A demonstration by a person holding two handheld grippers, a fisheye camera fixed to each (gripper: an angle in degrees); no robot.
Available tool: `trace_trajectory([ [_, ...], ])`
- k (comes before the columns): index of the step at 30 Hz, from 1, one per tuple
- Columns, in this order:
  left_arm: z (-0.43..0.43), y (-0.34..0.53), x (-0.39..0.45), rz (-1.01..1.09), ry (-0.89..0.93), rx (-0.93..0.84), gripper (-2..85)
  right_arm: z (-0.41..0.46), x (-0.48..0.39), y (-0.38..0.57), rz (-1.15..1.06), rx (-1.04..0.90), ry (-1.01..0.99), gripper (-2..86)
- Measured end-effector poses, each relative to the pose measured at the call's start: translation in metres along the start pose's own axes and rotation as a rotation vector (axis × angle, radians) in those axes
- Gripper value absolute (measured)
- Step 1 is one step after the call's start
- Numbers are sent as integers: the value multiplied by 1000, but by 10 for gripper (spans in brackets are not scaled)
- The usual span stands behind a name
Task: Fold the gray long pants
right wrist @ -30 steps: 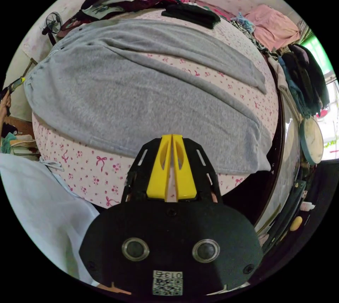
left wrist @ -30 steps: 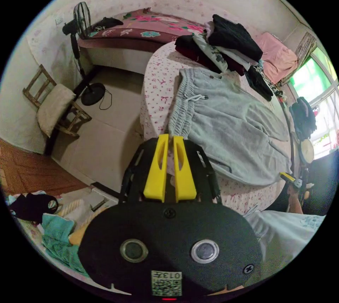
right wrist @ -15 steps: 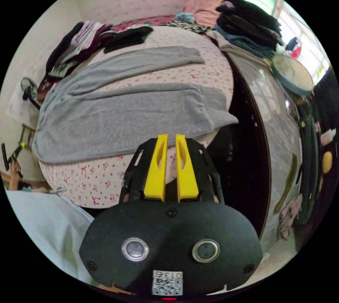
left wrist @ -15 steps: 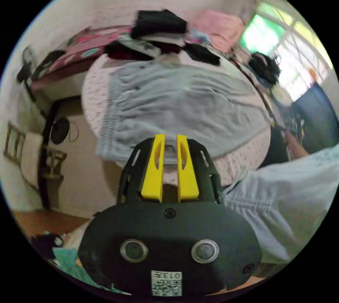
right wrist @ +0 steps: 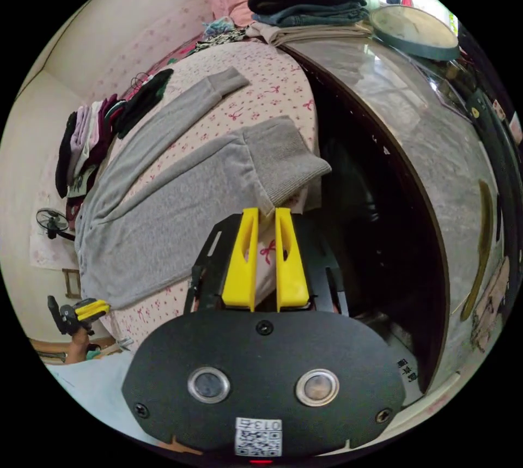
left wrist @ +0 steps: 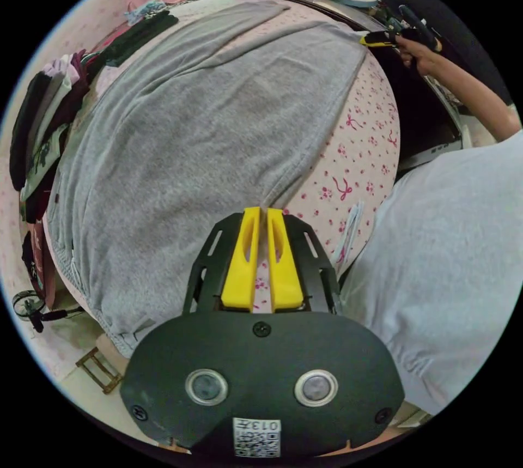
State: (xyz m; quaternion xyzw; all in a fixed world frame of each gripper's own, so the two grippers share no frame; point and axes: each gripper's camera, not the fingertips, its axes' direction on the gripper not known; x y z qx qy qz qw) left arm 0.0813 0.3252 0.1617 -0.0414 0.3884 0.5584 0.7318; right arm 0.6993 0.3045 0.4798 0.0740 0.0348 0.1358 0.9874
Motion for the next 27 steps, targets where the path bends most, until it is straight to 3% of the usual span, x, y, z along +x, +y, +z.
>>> trace_trajectory([
  [7, -10, 8, 5, -33, 62, 73, 8, -22, -11, -3, -140, 58, 66, 42],
  [13, 29, 23, -1, -65, 206, 51, 11, 11, -8, -16, -161, -89, 92, 69],
  [17, 5, 44, -16, -56, 213, 159, 7, -21, -29, -31, -192, 61, 204, 77],
  [22, 9, 48, -78, -243, 96, 240, 0, 0, -127, -69, -460, 54, -37, 74],
  [27, 30, 40, -115, -356, -18, 219, -2, 69, -296, -99, -878, -60, -223, 74],
])
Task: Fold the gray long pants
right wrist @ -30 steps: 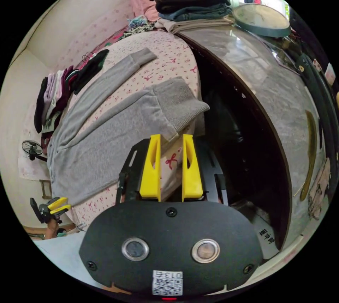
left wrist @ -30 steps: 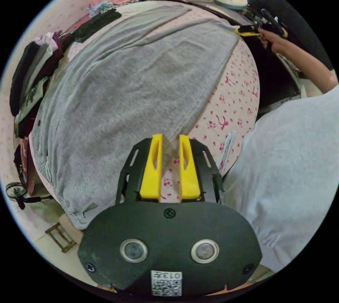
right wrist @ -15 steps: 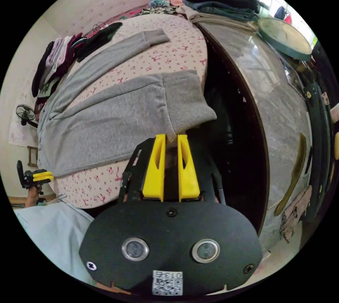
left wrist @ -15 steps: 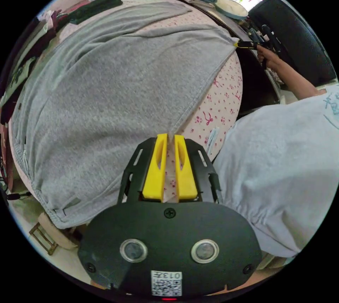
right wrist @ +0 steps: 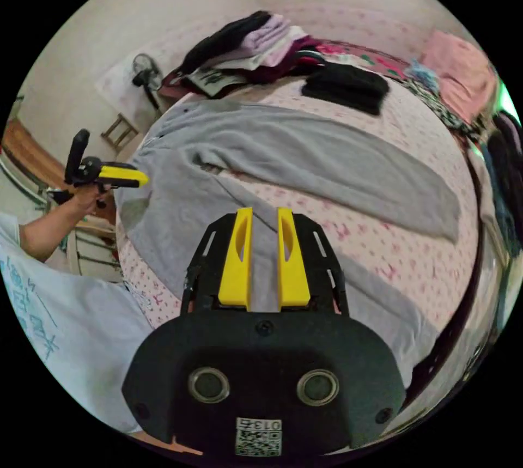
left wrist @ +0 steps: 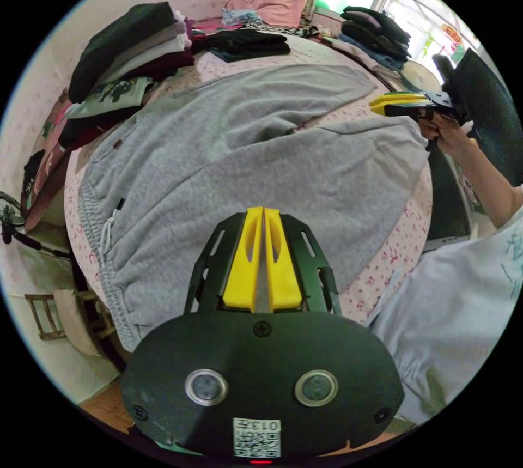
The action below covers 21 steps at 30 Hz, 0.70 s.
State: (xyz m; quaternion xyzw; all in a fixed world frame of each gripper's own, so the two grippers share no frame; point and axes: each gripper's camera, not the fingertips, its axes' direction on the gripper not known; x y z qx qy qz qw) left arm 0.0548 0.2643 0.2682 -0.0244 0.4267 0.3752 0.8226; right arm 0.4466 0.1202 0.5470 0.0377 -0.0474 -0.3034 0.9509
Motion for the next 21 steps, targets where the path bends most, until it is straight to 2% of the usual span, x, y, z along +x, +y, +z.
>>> trace_trajectory([
  [2, 9, 1, -8, -35, -39, 12, -3, 26, -19, -41, -69, -2, -60, 72],
  [3, 11, 2, -10, -43, -45, 9, -3, 44, -27, -66, -101, -40, -155, 72],
  [6, 21, 9, -13, -48, -80, 5, -3, 85, -36, -114, -80, -120, -299, 71],
  [9, 28, 18, -12, -28, -101, 17, -3, 119, -29, -143, 22, -204, -367, 74],
  [16, 36, 45, -18, -28, -186, 56, -3, 154, -19, -178, 157, -258, -469, 93],
  [21, 46, 60, -36, -83, -136, 69, -3, 165, -13, -193, 238, -215, -482, 88],
])
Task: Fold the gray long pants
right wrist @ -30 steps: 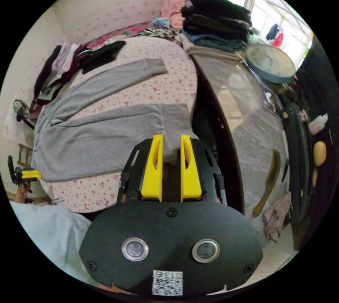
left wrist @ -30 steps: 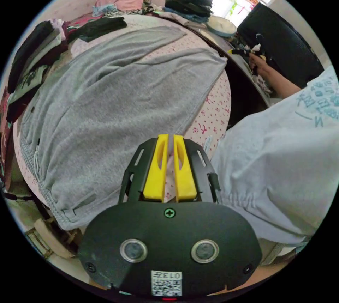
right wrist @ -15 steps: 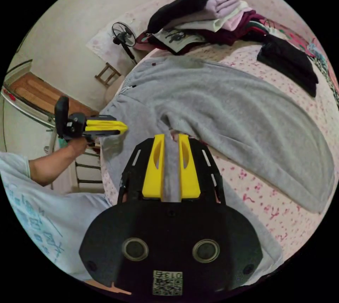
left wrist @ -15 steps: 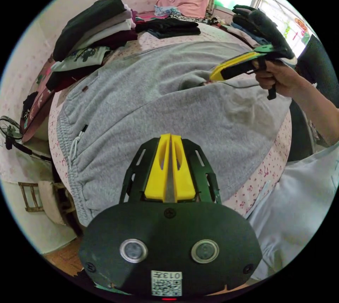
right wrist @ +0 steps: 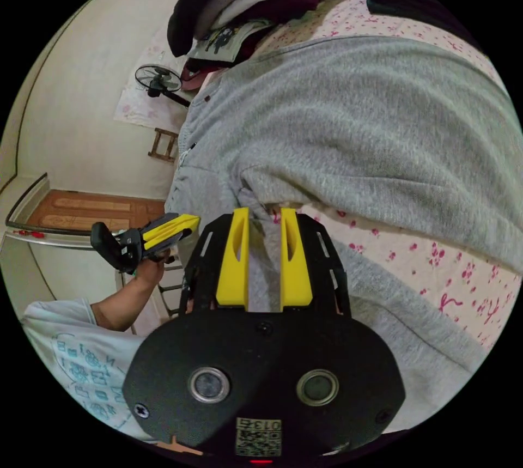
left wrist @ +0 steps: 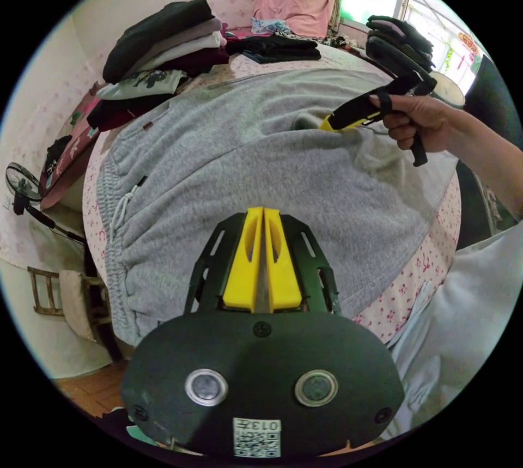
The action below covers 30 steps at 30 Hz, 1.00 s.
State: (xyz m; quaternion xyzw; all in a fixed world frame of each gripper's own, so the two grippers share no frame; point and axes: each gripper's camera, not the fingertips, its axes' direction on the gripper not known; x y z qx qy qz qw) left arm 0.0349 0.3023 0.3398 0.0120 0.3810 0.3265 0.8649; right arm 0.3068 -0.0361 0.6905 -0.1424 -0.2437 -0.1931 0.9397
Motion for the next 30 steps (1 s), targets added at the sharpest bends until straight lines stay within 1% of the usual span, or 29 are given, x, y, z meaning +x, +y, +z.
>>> trace_trajectory([
  [3, 8, 5, -5, -3, 7, -13, -3, -1, -3, -22, 3, 92, -4, 83],
  [7, 17, 12, -11, -12, 13, -20, -3, 4, -6, -52, -8, 109, 7, 46],
  [11, 27, 20, -13, -6, 8, -31, -3, -19, -29, -83, -145, 117, 66, 30],
  [14, 28, 29, -14, -3, -9, -2, -3, -33, -46, -105, -271, 82, 145, 26],
  [15, 28, 30, -14, -4, -10, 1, -3, -31, -48, -113, -304, 32, 188, 27],
  [17, 29, 33, -15, 1, -18, 6, -3, -23, -48, -122, -323, -22, 256, 31],
  [18, 29, 33, -15, 1, -18, 0, -3, -19, -48, -124, -343, -54, 238, 35],
  [20, 28, 32, -18, -4, -12, -29, -3, -22, -51, -122, -350, -58, 177, 47],
  [23, 21, 37, -23, -32, 4, 1, -3, -30, -52, -112, -297, -33, 108, 59],
  [24, 20, 37, -24, -37, 4, 5, -3, -26, -54, -108, -286, -59, 91, 60],
  [26, 16, 37, -21, -28, -5, 20, -3, -13, -60, -102, -294, -114, 100, 64],
  [28, 15, 35, -14, 0, -14, 22, -3, 1, -65, -100, -298, -135, 150, 71],
  [30, 18, 33, -6, 34, -25, 16, -3, 18, -67, -104, -278, -163, 156, 72],
])
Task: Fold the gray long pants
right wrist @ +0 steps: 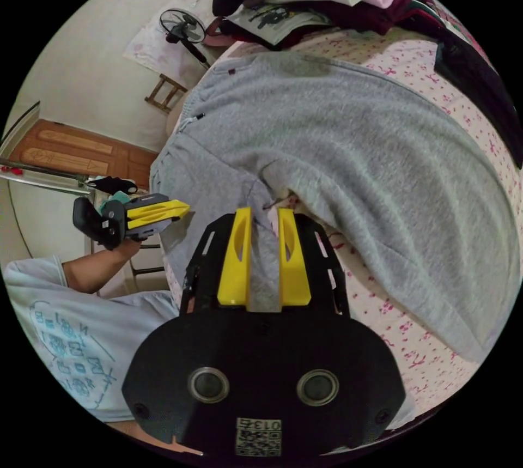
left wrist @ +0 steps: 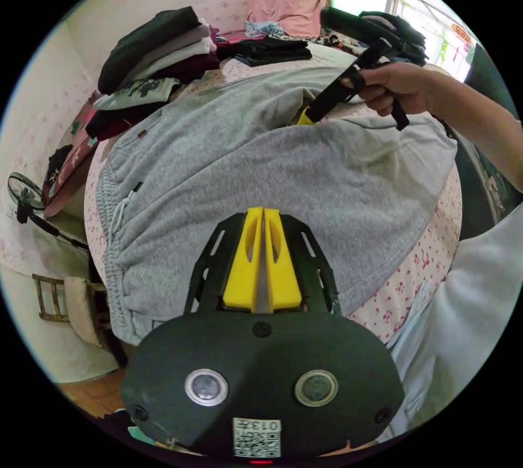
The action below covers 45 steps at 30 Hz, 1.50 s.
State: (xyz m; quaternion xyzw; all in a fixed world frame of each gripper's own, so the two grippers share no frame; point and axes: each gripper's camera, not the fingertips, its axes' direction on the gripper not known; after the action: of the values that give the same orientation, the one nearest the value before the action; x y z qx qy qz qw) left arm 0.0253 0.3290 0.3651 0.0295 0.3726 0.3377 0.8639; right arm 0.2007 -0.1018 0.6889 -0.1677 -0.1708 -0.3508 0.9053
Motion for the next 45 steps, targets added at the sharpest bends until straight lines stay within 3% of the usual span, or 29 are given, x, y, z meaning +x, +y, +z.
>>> trace_trajectory([
  [4, 11, -2, 17, 53, 18, -21, -3, 11, -9, -10, -29, -20, -29, 38],
  [10, 21, 14, 26, 40, -21, 10, -3, -20, -36, -13, -247, 49, 184, 12],
  [15, 22, 19, 33, 74, -64, 27, -3, 3, -37, -2, -416, -84, 278, 6],
  [20, 16, 20, 14, 1, 0, -32, -3, -41, -35, 33, -304, 47, 264, 5],
  [24, 1, 10, 9, -12, 52, 55, -3, -89, -31, 95, -183, 131, 304, 4],
  [30, 11, -60, 33, 115, 119, 149, -3, -60, -38, 163, -122, 0, 280, 1],
  [32, 33, -88, 44, 161, 122, 102, -2, -50, -29, 179, -59, -36, 322, 0],
  [36, 78, -114, 55, 222, 36, -39, -2, -66, -6, 220, 59, 102, 280, 0],
  [41, 75, -109, 43, 95, 115, 3, -2, -92, -12, 275, 151, 172, 412, 0],
  [45, 48, -84, 63, 109, 120, 87, -3, -101, -28, 335, 183, 238, 494, 0],
])
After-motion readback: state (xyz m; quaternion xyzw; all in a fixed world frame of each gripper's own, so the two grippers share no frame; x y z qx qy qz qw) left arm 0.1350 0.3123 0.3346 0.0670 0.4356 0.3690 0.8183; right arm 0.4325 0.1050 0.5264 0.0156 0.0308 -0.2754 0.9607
